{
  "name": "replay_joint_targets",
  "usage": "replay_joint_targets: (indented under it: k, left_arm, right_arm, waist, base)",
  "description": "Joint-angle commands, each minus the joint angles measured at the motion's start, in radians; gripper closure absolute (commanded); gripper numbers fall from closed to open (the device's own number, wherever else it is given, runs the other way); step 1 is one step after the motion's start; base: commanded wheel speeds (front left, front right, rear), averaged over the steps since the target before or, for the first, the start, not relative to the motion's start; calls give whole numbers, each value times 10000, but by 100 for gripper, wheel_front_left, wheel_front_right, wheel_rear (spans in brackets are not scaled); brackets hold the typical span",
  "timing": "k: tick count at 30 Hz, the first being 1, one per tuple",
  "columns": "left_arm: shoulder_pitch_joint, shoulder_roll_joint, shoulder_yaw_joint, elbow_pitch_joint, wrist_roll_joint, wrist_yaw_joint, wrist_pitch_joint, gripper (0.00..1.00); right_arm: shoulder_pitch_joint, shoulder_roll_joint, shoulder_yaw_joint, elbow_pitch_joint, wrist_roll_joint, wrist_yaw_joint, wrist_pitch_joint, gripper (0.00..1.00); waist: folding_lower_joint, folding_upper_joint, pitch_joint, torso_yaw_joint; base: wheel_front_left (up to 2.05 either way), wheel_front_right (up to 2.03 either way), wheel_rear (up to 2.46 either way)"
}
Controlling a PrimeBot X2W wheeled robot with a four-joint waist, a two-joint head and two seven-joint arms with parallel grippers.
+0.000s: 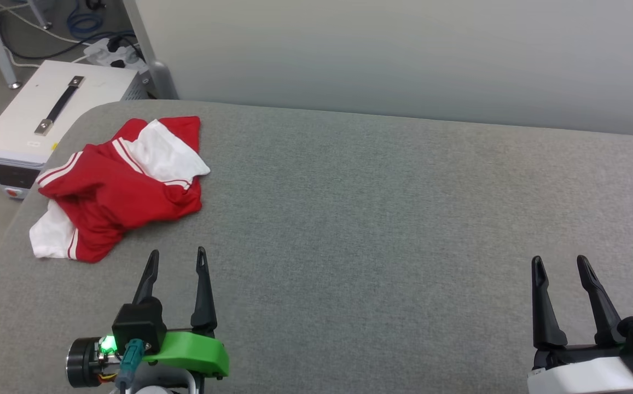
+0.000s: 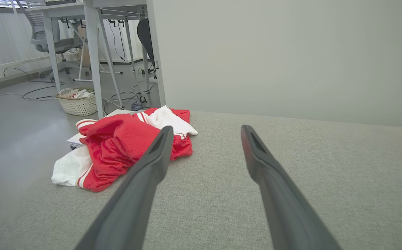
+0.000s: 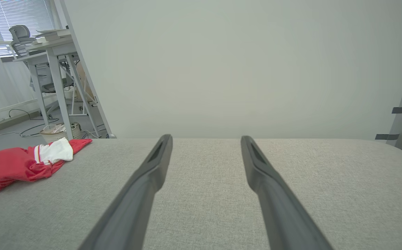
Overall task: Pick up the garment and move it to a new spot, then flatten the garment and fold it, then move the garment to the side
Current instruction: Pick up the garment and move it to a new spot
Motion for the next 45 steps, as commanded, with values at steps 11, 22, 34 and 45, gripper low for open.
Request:
replay_joint_targets:
  k: [11,22,34,45]
  left_arm:
    - [-256,-43,64,-3,-120,135,-57,0]
    - [-208,-43,252,-28,-339,151,-57,0]
    - [-105,-43,394,-29,-415,136,-57,0]
    - [-1381,-43,1022,89,-991,-302,-57,0]
  right_arm:
    - [-69,19,-8,-53,6,-7,-47,0]
    - [-163,19,42,-58,-1,-7,-47,0]
    - [-157,19,129,-18,25,-7,-47,0]
    - [-558,19,230,-182,-351,-7,-47,0]
  waist:
    - [0,0,226,1985]
    - [0,0,325,3174]
    - [0,0,277,3566]
    - [0,0,1035,2887]
  base:
    - [0,0,0]
    - [0,0,0]
    - [0,0,0]
    - [0,0,0]
